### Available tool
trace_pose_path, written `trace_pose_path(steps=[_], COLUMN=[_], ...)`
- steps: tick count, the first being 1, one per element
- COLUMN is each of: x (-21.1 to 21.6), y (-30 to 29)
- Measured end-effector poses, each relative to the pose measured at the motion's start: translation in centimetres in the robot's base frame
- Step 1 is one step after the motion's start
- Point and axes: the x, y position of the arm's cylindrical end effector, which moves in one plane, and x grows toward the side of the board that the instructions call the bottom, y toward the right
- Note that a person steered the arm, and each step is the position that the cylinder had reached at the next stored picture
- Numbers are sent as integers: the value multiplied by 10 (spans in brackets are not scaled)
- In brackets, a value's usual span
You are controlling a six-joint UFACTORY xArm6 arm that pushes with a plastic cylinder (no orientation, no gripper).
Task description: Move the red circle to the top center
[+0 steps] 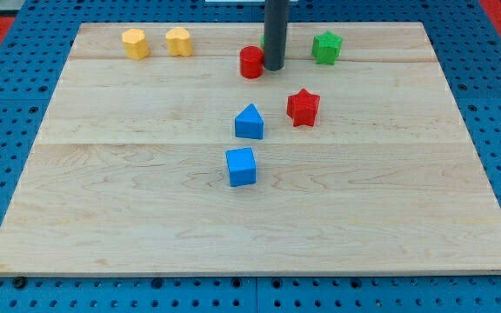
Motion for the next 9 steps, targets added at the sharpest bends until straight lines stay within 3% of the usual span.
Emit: trace_pose_path(steps=[3, 9], x=[22, 11], y=[-25, -85])
